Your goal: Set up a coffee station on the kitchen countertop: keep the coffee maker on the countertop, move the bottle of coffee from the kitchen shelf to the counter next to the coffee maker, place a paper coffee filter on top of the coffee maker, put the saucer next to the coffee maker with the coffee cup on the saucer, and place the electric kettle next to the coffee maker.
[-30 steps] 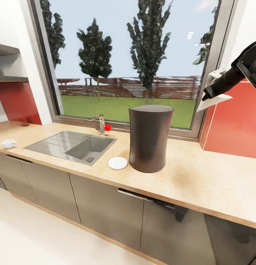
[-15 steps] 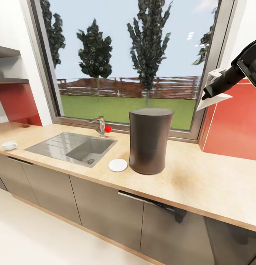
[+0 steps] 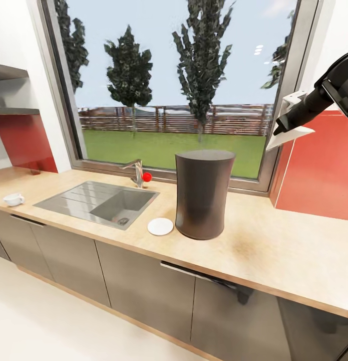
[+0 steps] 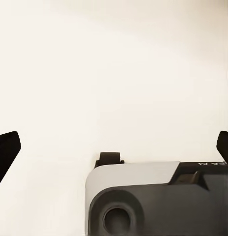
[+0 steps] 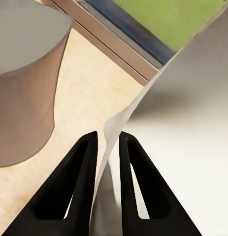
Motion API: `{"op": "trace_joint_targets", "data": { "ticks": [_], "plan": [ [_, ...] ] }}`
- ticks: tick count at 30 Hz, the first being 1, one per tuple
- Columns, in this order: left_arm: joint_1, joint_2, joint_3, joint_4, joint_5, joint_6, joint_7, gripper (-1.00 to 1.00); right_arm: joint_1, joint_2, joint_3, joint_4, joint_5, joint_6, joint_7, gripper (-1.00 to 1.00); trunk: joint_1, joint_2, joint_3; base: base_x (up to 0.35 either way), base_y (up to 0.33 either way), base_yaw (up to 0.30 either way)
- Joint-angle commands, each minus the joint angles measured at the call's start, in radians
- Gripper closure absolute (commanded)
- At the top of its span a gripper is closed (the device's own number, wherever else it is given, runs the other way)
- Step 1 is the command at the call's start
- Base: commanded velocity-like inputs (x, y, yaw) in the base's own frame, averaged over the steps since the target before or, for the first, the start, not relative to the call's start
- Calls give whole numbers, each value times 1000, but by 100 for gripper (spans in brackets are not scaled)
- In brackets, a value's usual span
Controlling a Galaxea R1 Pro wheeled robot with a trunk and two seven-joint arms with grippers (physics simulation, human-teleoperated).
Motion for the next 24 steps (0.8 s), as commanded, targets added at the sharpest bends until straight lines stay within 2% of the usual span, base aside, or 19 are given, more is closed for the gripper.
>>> {"op": "trace_joint_targets", "data": {
  "ticks": [1,20,24],
  "plan": [
    [0,-3,1,-3,1,-1,-2,-100,-4,-2,-2,-3,10,3,10,100,0,-1,-1,0,0,0],
    [0,-4,1,-4,1,-1,-2,-100,-4,-2,-1,-3,10,3,10,100,0,-1,-1,0,0,0],
    [0,19,-1,-2,6,-1,-2,-100,-4,2,10,-1,10,2,10,100,0,-1,-1,28,15,0]
  ]
}}
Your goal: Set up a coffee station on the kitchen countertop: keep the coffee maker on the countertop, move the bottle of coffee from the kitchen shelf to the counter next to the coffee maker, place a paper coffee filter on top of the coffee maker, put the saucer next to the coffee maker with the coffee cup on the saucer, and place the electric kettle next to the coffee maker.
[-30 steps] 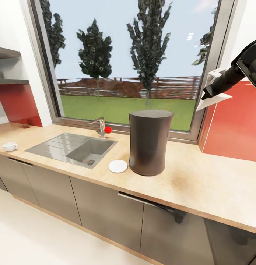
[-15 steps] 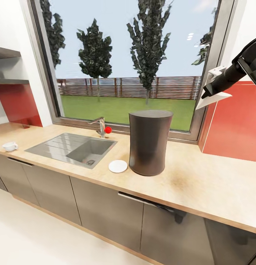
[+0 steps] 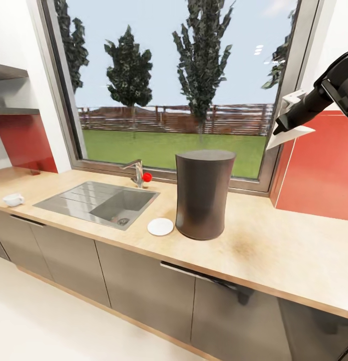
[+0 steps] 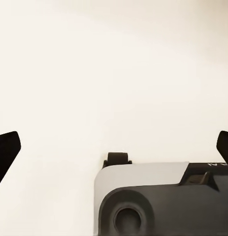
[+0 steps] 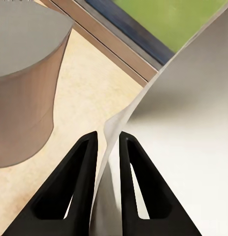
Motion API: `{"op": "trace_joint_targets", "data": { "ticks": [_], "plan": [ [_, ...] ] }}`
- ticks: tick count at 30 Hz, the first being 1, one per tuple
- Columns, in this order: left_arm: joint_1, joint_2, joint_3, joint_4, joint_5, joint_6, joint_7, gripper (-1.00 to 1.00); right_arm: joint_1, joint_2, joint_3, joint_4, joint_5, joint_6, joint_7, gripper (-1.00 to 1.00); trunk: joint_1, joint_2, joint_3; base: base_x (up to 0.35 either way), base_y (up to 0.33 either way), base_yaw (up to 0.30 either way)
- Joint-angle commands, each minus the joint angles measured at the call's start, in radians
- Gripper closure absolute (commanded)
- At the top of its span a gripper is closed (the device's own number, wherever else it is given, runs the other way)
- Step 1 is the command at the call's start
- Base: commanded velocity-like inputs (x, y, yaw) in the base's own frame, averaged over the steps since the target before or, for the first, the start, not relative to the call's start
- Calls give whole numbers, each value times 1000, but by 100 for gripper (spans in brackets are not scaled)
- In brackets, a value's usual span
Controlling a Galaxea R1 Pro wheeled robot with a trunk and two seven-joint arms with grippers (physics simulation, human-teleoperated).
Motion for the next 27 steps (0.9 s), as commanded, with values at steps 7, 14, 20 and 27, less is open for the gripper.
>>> {"op": "trace_joint_targets", "data": {
  "ticks": [7,14,20,27],
  "plan": [
    [0,14,0,-1,3,-1,-2,-100,-1,1,5,-3,8,2,10,100,0,-1,-1,103,74,0],
    [0,14,0,-1,3,-1,-2,-100,-1,1,5,-3,8,2,10,100,0,-1,-1,6,5,0],
    [0,14,0,-1,3,-1,-2,-100,-1,1,6,-4,7,1,13,100,0,-1,-1,0,0,0],
    [0,14,0,-1,3,-1,-3,-100,-1,1,4,-4,6,1,13,100,0,-1,-1,26,82,0]
  ]
}}
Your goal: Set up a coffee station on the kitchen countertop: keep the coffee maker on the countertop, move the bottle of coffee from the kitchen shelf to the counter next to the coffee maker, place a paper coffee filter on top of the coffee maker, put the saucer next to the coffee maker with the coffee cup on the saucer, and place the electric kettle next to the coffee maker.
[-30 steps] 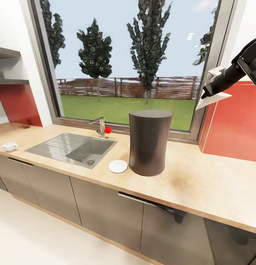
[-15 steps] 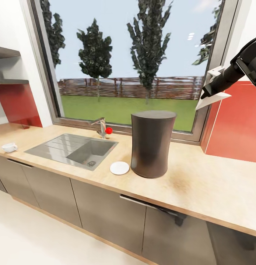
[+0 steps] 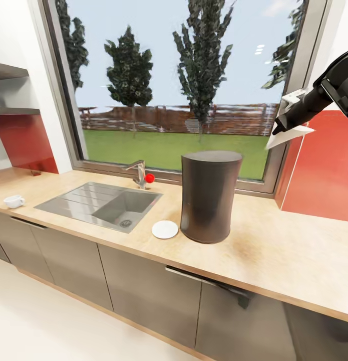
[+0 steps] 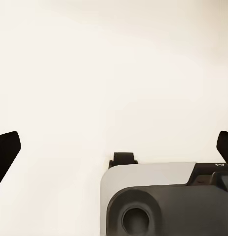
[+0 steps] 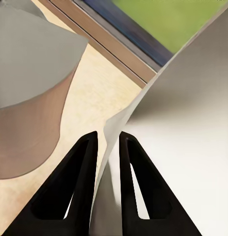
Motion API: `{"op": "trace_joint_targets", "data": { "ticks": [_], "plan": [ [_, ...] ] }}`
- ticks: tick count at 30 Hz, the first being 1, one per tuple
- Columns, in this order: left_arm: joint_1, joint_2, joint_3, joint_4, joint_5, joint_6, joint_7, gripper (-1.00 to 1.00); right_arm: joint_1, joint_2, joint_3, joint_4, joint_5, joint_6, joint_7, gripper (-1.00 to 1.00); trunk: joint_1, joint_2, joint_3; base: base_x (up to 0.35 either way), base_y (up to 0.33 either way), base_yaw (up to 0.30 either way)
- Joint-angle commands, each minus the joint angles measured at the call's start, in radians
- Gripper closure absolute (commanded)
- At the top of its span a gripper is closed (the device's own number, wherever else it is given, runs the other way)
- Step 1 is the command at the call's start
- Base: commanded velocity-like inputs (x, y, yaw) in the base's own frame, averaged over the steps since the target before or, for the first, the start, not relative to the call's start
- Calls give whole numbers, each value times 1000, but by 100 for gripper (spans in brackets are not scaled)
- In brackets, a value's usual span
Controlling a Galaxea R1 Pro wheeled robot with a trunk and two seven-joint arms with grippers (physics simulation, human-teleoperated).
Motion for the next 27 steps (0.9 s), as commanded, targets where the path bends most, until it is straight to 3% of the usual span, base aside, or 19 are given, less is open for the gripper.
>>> {"op": "trace_joint_targets", "data": {
  "ticks": [1,17,27],
  "plan": [
    [0,0,1,-1,1,-1,-2,-100,-1,0,2,-2,9,3,9,100,0,-1,-1,61,191,0],
    [0,0,1,-1,1,-1,-2,-100,-2,1,0,-5,8,3,9,100,0,-1,-1,14,48,0],
    [0,0,1,-1,1,-1,-2,-100,-22,1,0,-6,8,3,9,100,0,-1,-1,75,149,0]
  ]
}}
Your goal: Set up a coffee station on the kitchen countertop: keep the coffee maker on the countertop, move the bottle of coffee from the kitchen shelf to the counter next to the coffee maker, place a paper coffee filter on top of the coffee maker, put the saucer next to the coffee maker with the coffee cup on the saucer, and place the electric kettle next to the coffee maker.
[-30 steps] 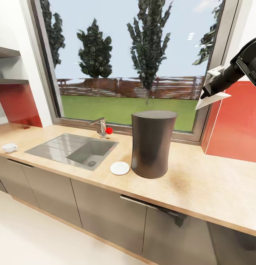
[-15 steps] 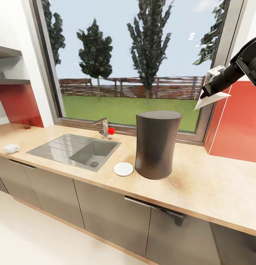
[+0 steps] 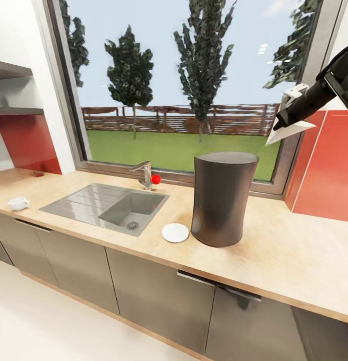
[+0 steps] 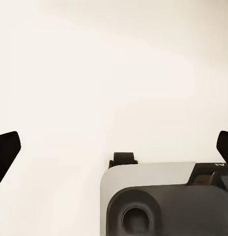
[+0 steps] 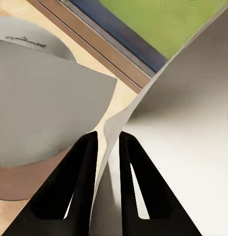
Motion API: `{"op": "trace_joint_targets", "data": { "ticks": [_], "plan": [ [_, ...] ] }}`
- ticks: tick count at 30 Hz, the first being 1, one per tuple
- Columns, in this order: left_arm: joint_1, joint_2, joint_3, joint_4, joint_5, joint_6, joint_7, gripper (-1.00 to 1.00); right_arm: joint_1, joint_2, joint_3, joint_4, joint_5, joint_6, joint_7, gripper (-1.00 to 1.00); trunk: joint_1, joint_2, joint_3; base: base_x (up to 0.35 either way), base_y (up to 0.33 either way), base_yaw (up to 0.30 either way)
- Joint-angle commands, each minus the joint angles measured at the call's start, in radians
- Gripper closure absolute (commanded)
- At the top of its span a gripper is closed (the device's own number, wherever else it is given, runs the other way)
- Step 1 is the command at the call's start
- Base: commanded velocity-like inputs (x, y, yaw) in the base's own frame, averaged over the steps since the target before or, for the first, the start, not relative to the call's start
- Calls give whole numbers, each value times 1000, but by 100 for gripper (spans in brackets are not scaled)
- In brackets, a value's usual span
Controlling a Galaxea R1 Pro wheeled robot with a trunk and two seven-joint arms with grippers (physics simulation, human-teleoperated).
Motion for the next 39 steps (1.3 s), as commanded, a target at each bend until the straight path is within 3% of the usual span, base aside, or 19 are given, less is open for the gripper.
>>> {"op": "trace_joint_targets", "data": {
  "ticks": [1,39],
  "plan": [
    [0,0,1,-1,1,-1,-2,-100,-2,0,2,-2,9,3,9,100,0,-1,-1,31,55,0],
    [0,2,2,-1,1,-1,-2,-100,-12,0,5,4,8,3,9,100,0,-1,-1,89,77,0]
  ]
}}
